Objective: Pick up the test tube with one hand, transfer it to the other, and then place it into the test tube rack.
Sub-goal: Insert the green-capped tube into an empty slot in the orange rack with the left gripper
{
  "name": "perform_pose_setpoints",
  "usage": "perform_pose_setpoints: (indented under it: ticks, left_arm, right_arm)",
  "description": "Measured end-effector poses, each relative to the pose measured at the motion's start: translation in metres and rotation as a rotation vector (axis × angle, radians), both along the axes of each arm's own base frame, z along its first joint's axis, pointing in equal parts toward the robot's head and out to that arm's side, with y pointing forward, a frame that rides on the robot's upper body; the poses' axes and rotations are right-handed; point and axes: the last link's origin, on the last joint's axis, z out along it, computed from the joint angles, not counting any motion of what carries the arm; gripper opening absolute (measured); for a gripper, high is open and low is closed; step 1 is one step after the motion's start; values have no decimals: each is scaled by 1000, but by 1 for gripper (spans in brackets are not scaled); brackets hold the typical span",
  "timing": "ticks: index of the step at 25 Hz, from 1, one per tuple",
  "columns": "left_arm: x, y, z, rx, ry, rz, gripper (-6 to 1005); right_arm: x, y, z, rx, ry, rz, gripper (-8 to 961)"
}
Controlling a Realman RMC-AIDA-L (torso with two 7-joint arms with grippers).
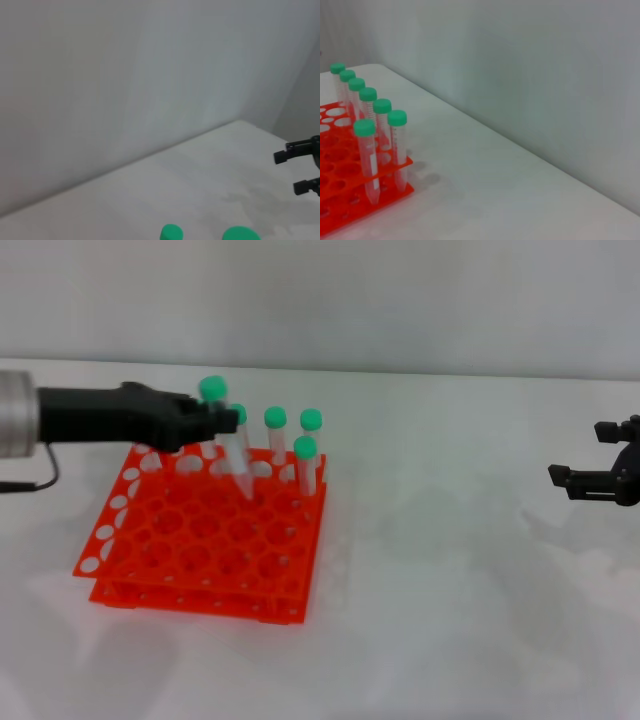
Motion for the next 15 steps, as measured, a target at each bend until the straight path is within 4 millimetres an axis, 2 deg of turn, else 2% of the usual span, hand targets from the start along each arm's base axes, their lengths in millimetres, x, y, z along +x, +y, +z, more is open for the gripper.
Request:
perform_pose_setpoints:
  ticks: [8,15]
  left_arm:
    - [-23,-31,17,139,-16,-178,207]
    - [-37,-47,12,196,11,-298,208]
  right_arm:
    - [0,3,-2,8,6,-6,847]
    - [1,12,-6,16,27,-36,847]
